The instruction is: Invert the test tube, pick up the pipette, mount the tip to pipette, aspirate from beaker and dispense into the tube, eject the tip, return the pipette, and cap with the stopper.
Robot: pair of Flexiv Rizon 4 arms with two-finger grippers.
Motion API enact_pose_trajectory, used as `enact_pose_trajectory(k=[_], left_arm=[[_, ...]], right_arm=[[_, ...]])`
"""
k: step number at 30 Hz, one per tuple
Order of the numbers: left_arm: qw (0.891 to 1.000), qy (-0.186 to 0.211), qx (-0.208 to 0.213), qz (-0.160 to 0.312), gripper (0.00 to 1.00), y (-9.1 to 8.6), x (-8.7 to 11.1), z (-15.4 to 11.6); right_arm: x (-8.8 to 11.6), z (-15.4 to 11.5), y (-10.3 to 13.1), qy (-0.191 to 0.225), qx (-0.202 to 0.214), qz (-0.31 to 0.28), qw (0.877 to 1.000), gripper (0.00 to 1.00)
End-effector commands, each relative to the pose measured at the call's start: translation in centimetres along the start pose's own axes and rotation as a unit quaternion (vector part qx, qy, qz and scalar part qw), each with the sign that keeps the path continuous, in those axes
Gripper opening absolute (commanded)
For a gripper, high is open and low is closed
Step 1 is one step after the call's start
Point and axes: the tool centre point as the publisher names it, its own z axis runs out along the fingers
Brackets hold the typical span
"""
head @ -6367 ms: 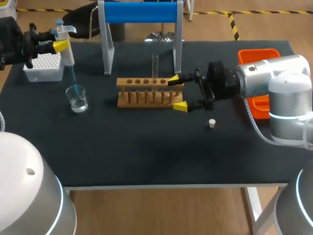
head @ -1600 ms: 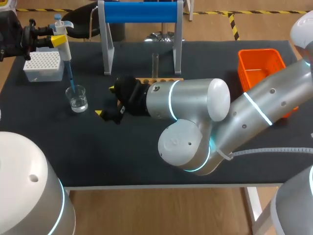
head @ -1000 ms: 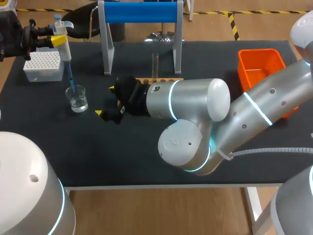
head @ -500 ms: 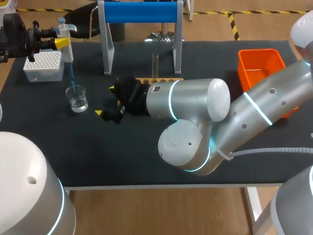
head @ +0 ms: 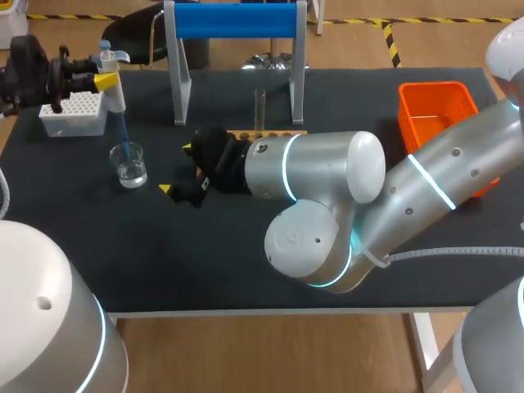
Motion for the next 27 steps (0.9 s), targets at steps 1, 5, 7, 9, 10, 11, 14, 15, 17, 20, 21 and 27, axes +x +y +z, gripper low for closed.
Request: enact_pose_trajectory(k=[1,5,7,9,10,11,14,15,17,20,21,27], left_arm=[[1.0,0.003,0.008,-0.002,0.0,0.9,-0.4,-0.3],[1.0,0.001,0.014,-0.008,0.0,1.4,-0.4,-0.5],[1.0,0.0,0.017,-0.011,0.0,1.7,-0.4,-0.5],[1.0,-0.001,0.018,-0.013,0.0,1.9,-0.4,-0.6],[1.0,-0.001,0.019,-0.013,0.0,2.0,-0.5,-0.6],[1.0,-0.001,0.019,-0.014,0.0,2.1,-0.5,-0.7],[1.0,-0.003,0.02,-0.015,0.0,2.3,-0.5,-0.8],[1.0,-0.003,0.021,-0.016,0.0,2.3,-0.5,-0.9],[1.0,-0.004,0.021,-0.016,0.0,2.4,-0.5,-0.9],[1.0,-0.005,0.02,-0.016,0.0,2.6,-0.5,-1.0],[1.0,-0.006,0.02,-0.016,0.0,2.7,-0.6,-1.1],[1.0,-0.006,0.02,-0.021,0.0,3.1,-0.6,-1.2]], right_arm=[[0.1,0.0,0.0,-0.001,0.0,0.0,1.0,1.0],[0.1,0.0,0.0,-0.001,0.0,0.0,1.0,1.0],[0.1,0.0,0.0,-0.001,0.0,0.0,1.0,1.0],[0.1,0.0,0.0,-0.001,0.0,0.0,1.0,1.0],[0.1,0.0,0.0,-0.001,0.0,0.0,1.0,1.0],[0.1,0.0,0.0,-0.001,0.0,0.0,1.0,1.0],[0.1,0.0,0.0,-0.001,0.0,0.0,1.0,1.0],[0.1,0.0,0.0,-0.001,0.0,0.0,1.0,1.0],[0.1,0.0,0.0,-0.001,0.0,0.0,1.0,1.0],[0.1,0.0,0.0,-0.001,0.0,0.0,1.0,1.0],[0.1,0.0,0.0,-0.001,0.0,0.0,1.0,1.0],[0.1,0.0,0.0,-0.001,0.0,0.0,1.0,1.0]])
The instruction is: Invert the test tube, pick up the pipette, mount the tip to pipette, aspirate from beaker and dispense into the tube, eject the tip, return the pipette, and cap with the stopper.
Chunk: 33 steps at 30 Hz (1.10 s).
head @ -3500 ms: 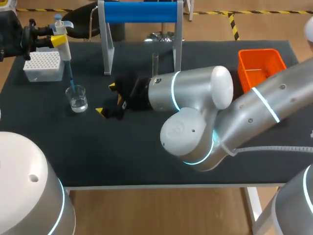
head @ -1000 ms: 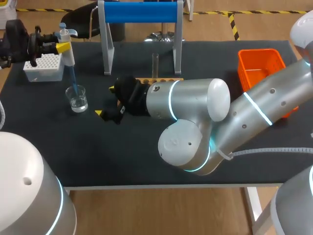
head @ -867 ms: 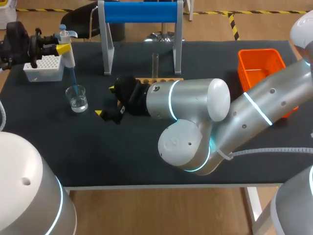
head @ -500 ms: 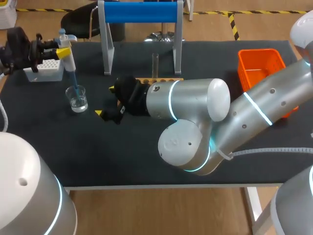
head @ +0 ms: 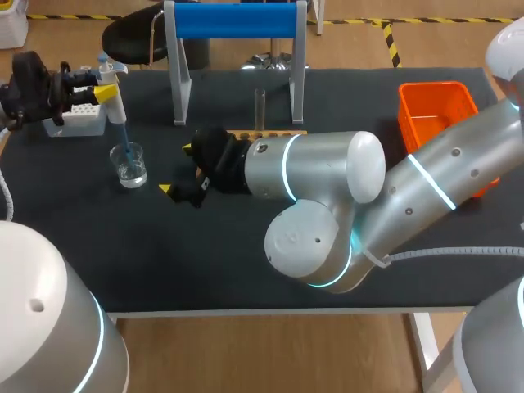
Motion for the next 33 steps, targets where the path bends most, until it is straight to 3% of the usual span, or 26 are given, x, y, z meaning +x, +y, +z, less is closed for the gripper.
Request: enact_pose_trajectory(k=[1,30,33], left_arm=[[1.0,0.003,0.001,-0.002,0.0,0.3,-0.22,-0.18],[1.0,0.004,-0.002,-0.008,0.0,0.53,-0.18,-0.22],[1.0,0.004,-0.002,-0.008,0.0,0.53,-0.18,-0.22]], right_arm=[[0.1,0.0,0.0,-0.001,0.0,0.0,1.0,1.0],[0.1,0.0,0.0,-0.001,0.0,0.0,1.0,1.0],[0.05,-0.77,0.85,0.006,-0.007,-0.004,1.0,1.0]])
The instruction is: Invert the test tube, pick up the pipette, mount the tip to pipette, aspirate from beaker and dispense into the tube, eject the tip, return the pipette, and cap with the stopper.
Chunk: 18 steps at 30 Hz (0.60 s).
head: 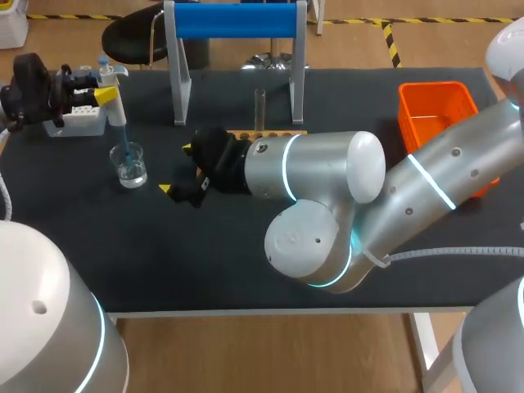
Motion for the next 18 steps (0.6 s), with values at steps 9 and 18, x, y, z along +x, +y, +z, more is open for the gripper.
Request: enact_pose_trajectory(k=[9,18], left_arm=[[1.0,0.002,0.001,0.0,0.0,0.0,-0.1,-0.1],[1.0,0.002,0.001,0.0,0.0,0.0,-0.1,-0.1]], right_arm=[[-1.2,-3.8,2.8,0.102,-0.04,-0.039,0.993,1.0],[-1.9,-5.3,4.0,0.212,-0.085,-0.036,0.973,1.0]])
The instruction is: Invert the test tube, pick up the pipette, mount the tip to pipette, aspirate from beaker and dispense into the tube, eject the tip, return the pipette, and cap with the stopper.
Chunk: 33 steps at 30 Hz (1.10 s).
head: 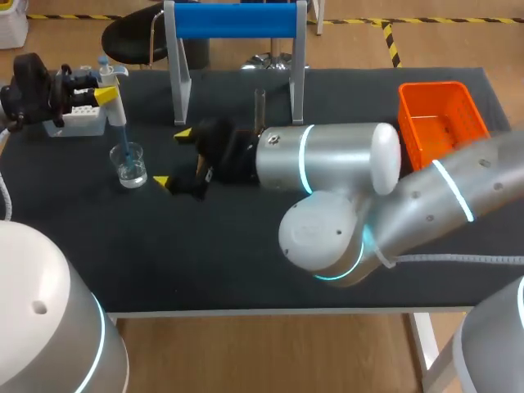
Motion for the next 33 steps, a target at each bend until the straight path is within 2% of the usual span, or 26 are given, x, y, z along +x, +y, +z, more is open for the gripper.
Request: enact_pose_trajectory(k=[1,8,11,18,26,33], left_arm=[[1.0,0.002,0.001,0.0,0.0,0.0,-0.1,-0.1],[1.0,0.002,0.001,0.0,0.0,0.0,-0.1,-0.1],[1.0,0.002,0.001,0.0,0.0,0.0,-0.1,-0.1],[1.0,0.002,0.001,0.0,0.0,0.0,-0.1,-0.1],[1.0,0.002,0.001,0.0,0.0,0.0,-0.1,-0.1],[1.0,0.002,0.001,0.0,0.0,0.0,-0.1,-0.1]], right_arm=[[-2.3,-3.0,0.3,0.182,-0.032,-0.004,0.983,1.0],[-2.3,-4.4,2.6,0.247,-0.061,-0.026,0.967,1.0],[-2.0,-5.1,3.4,0.285,-0.073,-0.028,0.956,1.0],[-1.7,-6.6,5.1,0.341,-0.088,-0.032,0.935,1.0],[-2.6,-8.6,7.9,0.357,-0.098,-0.055,0.927,1.0],[-4.1,-9.3,10.2,0.356,-0.085,-0.078,0.927,1.0]])
